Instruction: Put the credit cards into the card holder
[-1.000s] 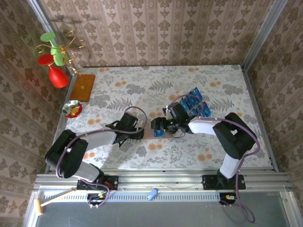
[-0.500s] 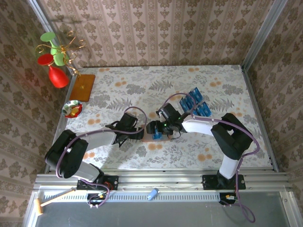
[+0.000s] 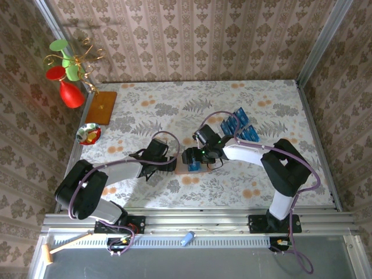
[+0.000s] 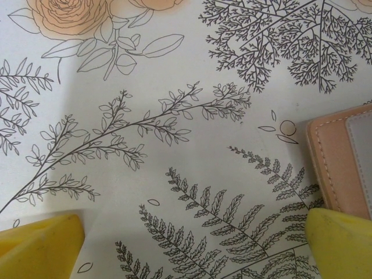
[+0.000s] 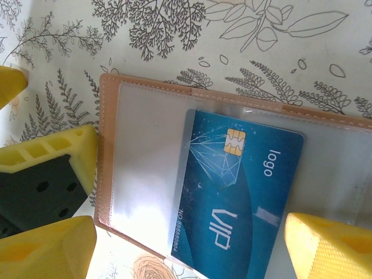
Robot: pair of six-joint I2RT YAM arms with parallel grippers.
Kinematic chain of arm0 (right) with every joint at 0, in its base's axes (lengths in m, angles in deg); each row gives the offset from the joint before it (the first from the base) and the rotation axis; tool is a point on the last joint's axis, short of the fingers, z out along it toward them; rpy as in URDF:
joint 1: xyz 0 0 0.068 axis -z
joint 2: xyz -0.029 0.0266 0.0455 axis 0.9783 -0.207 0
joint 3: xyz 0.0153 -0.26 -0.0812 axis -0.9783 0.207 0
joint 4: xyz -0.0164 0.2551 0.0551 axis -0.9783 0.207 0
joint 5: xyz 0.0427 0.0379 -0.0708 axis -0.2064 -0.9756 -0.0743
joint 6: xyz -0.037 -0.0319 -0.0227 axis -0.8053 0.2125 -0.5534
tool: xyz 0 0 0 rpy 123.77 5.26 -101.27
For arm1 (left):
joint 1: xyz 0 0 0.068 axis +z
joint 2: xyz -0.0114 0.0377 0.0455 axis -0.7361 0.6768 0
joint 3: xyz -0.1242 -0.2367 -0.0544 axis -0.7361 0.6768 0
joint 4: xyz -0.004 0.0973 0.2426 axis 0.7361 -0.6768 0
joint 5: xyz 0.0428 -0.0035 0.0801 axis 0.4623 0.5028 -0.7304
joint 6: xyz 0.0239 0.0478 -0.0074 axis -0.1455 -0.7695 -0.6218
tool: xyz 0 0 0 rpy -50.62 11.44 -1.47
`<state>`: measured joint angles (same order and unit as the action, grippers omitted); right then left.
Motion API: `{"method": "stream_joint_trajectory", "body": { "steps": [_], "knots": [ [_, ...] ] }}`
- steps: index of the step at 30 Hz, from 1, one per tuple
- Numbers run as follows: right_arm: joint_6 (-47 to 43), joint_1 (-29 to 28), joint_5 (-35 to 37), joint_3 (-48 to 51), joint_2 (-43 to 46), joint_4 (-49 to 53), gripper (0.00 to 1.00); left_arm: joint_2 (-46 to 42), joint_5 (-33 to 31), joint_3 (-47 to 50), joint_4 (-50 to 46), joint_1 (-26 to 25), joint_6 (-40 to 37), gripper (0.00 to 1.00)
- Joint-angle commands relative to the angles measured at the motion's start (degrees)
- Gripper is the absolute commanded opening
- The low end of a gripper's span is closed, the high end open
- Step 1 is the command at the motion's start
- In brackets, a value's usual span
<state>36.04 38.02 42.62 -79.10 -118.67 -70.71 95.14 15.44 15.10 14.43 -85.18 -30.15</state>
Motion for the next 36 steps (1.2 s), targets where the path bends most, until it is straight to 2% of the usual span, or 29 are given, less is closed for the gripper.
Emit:
{"method": "stream_joint_trajectory", "body": {
  "steps": [1, 5, 7, 12, 15, 19, 36],
  "knots": [
    [-1.9, 0.3, 2.8, -1.9, 3.3, 3.5, 0.85, -0.3, 0.2, 1.7, -1.3, 0.7, 0.6, 1.00],
    [-2.5, 1.5, 4.5, -1.8, 4.0, 5.5, 0.79, -0.2, -0.1, 1.7, -1.4, 0.8, 0.6, 1.00],
    [-3.0, 1.9, 5.9, -2.2, 3.5, 7.3, 0.72, 0.0, -0.1, 1.7, -1.4, 0.9, 0.6, 1.00],
    [-4.9, 1.8, 9.9, -3.5, 1.3, 11.5, 0.30, 0.5, -0.2, 1.6, -1.5, 0.9, 0.4, 1.00],
    [-5.2, 1.7, 11.4, -3.7, 0.0, 12.5, 0.15, 0.7, -0.1, 1.4, -1.3, 0.9, 0.4, 1.00],
    [-5.5, 1.4, 12.2, -4.0, -1.8, 12.8, 0.10, 1.1, 0.0, 1.2, -1.3, 0.9, 0.3, 1.00],
    [-5.3, -0.6, 10.6, -6.1, -5.8, 12.1, 0.08, 2.3, 0.8, 1.0, -0.3, 0.9, 0.2, 1.00]
  ]
}}
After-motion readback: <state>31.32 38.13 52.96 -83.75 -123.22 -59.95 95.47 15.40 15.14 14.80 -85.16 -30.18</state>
